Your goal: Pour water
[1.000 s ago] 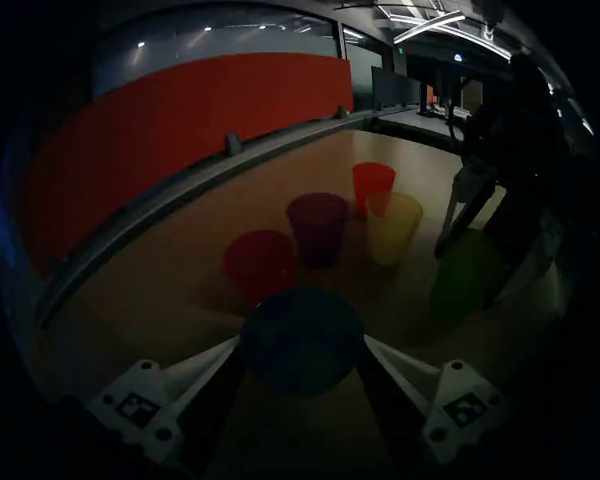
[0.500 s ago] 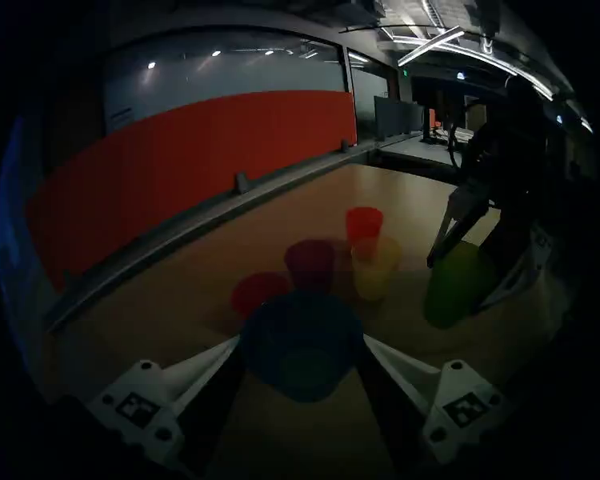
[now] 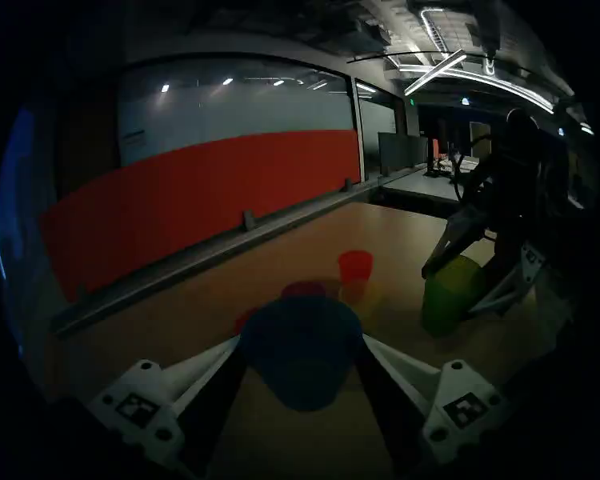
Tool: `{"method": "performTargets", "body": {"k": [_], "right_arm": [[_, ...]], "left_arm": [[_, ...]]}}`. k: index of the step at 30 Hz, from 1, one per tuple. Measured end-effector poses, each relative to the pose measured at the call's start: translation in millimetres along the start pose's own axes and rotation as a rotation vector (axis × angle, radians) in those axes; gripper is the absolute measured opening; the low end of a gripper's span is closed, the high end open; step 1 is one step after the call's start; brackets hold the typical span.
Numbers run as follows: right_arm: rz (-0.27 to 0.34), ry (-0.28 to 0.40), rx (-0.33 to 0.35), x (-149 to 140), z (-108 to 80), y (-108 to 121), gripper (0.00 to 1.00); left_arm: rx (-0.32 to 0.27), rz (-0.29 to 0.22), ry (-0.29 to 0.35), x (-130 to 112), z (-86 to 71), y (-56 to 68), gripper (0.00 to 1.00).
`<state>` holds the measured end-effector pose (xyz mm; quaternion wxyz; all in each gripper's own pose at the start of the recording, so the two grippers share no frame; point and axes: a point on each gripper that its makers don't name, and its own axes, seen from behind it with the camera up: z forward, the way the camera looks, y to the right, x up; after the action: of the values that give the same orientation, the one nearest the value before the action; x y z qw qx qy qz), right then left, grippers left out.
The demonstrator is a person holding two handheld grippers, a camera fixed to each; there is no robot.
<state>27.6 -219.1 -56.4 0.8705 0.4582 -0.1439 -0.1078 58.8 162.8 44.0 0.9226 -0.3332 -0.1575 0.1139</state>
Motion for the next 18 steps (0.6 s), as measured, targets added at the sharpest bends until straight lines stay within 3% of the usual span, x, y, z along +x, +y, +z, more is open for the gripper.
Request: {"method": "performTargets", "body": {"k": [8,18], "right_arm": [[0.011,0.075,-0.021,18,-9.7,2,1.00],[0.010,0.116,-0.032,30,-17.2,6,1.00]], "left_arm": [[0.000,-0.022,0.086,20,-11.1,6.9,0.87],[0.012,-0.038,0.188,41,-20.0,9.6,0.87]]}}
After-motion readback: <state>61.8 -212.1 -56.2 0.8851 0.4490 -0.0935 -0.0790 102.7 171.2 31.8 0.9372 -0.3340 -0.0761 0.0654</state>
